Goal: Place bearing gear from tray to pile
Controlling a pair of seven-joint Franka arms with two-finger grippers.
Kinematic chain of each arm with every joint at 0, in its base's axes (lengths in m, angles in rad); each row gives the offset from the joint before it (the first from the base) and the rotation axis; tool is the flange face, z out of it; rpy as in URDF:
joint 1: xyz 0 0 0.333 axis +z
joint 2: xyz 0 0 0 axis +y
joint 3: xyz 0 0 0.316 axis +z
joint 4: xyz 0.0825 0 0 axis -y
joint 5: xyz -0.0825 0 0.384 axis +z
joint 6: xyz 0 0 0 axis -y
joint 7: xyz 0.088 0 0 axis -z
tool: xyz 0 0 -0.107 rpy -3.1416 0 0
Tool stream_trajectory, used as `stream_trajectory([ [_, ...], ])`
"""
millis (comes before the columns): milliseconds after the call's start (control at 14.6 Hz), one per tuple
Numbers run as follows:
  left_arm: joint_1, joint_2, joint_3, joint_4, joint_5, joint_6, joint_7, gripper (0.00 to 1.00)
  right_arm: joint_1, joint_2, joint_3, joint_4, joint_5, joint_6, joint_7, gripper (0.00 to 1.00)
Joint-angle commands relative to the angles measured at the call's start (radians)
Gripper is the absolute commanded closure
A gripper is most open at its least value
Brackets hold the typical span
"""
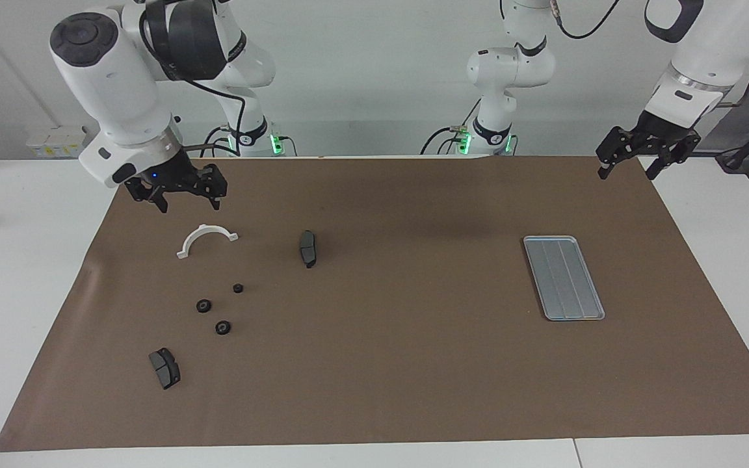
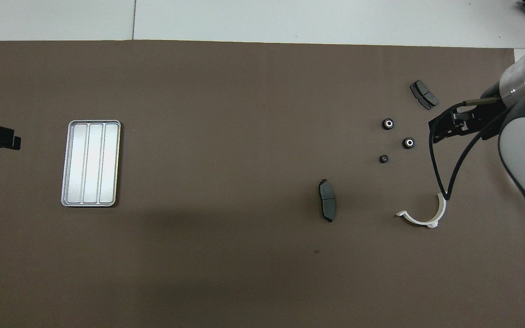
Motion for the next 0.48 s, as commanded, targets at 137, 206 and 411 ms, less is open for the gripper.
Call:
stream_trajectory([
  [137,0.008,-0.023,-0.005,-0.021,0.009,-0.003,0.004,0.00,-0.038,-0.077,-0.009,-0.119,0.035,0.018,0.033,0.00],
  [206,0.008,-0.023,-0.005,-0.021,0.009,-0.003,0.004,0.00,-0.038,-0.079,-0.032,-0.119,0.047,0.018,0.033,0.00],
  [411,0.008,-0.023,-0.005,-0.021,0.009,-0.003,0.004,0.00,-0.022,-0.105,-0.098,-0.151,0.106,0.051,0.033,0.00],
])
